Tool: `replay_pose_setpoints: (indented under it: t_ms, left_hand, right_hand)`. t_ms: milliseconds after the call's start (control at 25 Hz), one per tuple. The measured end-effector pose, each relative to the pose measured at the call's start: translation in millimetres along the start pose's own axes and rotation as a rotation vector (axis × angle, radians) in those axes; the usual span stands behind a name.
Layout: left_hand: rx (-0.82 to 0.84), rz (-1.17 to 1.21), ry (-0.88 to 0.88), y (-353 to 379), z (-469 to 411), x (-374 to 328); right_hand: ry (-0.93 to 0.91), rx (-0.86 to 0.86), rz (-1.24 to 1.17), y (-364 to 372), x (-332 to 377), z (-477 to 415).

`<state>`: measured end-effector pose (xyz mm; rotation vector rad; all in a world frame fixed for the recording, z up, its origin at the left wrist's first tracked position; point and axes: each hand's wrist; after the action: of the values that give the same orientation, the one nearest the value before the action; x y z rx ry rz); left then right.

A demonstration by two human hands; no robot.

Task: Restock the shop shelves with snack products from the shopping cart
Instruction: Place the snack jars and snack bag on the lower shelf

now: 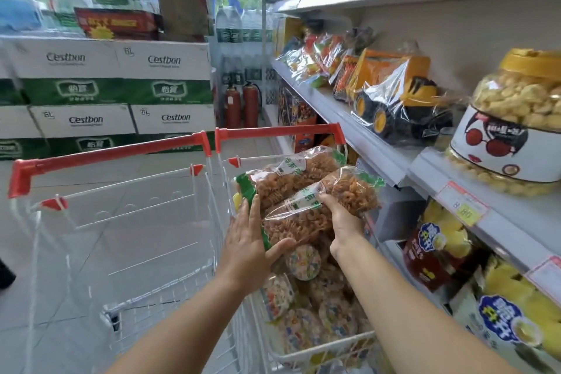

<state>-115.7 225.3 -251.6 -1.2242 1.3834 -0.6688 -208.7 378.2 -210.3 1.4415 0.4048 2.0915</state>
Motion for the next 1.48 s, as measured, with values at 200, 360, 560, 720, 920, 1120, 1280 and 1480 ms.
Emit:
replay_pose_setpoints:
  t_ms: [200,360,560,720,920,1120,1280,1480]
  left_hand:
    - [0.026,-0.045,0.018,-3,-2,16]
    - [0.013,-0.063,0.044,-4,-4,19]
    - [0.018,-0.064,0.083,-8,-8,18]
    - [0.054,0.105,0.318,-26,-9,-19]
    - [0.222,0.554,0.385,-72,-29,-98]
    - [0.349,0.622,0.566,-70,-18,-165]
    - [0.305,0.628,0.689,-83,3,-246]
    - [0.257,0.524,0.738,-83,-4,-332]
  right_hand:
    - [-0.140,0.137,0.054,-2,28,8]
    - [-0.247,0.197,0.014,-5,37,13]
    - [-0.360,0.223,0.018,-9,66,37]
    - [-0.396,0.253,0.015,-18,98,55]
    - [-0.506,0.206,-0.043,-43,149,91]
    - [-0.598,0.061,-0.065,-85,181,126]
    - [-0.655,-0.110,0.082,-135,225,149]
    - [-0.546,-0.115,0.167,-176,279,157]
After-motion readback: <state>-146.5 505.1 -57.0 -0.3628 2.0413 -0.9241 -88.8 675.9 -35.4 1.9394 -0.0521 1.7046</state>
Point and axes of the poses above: each hand's wrist, its own z-axis away from the middle knuckle, its own y-axis out of the palm, x = y × z, and after that the axes turned 15 degrees about -z, right-handed
